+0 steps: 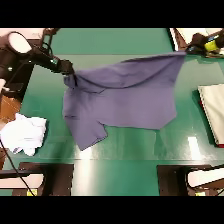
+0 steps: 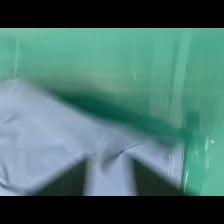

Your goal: Fold the shirts.

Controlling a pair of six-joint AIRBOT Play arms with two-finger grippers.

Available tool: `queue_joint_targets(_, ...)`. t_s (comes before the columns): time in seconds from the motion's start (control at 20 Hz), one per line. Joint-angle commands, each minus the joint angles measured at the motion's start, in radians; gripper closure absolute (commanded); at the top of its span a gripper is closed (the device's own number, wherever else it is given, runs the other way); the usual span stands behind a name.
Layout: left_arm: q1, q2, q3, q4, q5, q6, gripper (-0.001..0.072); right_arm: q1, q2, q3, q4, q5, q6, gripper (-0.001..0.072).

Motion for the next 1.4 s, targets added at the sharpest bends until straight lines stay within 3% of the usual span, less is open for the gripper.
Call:
queue_joint_targets(0.0, 0.002, -0.061, 0.001, 0.008, 0.037, 0.001, 0.0180, -0.022, -0.062, -0.026, 0.104, -0.017, -0.001, 0.0298)
queue_joint_targets(0.15, 0.073, -0.049, 0.044, -0.005, -0.102, -0.028, 0.0180, -0.087, -0.027, -0.058, 0.246, 0.055, -0.066, 0.0300)
queue_joint_targets(0.25, 0.157, -0.013, 0.023, -0.037, -0.181, -0.031, 0.0180, -0.108, 0.051, -0.148, 0.246, 0.097, -0.110, 0.0301)
queue_joint_targets(0.4, 0.280, 0.097, -0.158, -0.106, -0.187, -0.032, 0.0180, -0.125, 0.204, -0.382, 0.248, 0.092, -0.146, 0.0300)
queue_joint_targets(0.65, 0.371, 0.253, -0.593, -0.106, -0.101, -0.017, 0.0180, -0.124, 0.407, -0.781, 0.273, -0.006, -0.167, 0.0301)
queue_joint_targets(0.8, 0.368, 0.254, -0.734, -0.167, -0.038, 0.003, 0.0180, -0.124, 0.462, -0.898, 0.299, -0.039, -0.168, 0.0301)
queue_joint_targets(0.95, 0.368, 0.254, -0.807, -0.291, 0.021, 0.071, 0.0182, -0.124, 0.486, -0.944, 0.318, -0.053, -0.167, 0.0301)
queue_joint_targets(1.0, 0.368, 0.253, -0.822, -0.295, 0.037, 0.074, 0.0221, -0.124, 0.492, -0.955, 0.317, -0.060, -0.167, 0.0301)
queue_joint_targets(1.15, 0.365, 0.253, -0.856, -0.311, 0.057, 0.081, 0.0222, -0.124, 0.499, -0.969, 0.316, -0.061, -0.167, 0.0301)
queue_joint_targets(1.35, 0.259, 0.253, -0.854, -0.309, 0.138, 0.080, 0.0232, -0.125, 0.499, -0.969, 0.311, -0.064, -0.166, 0.0301)
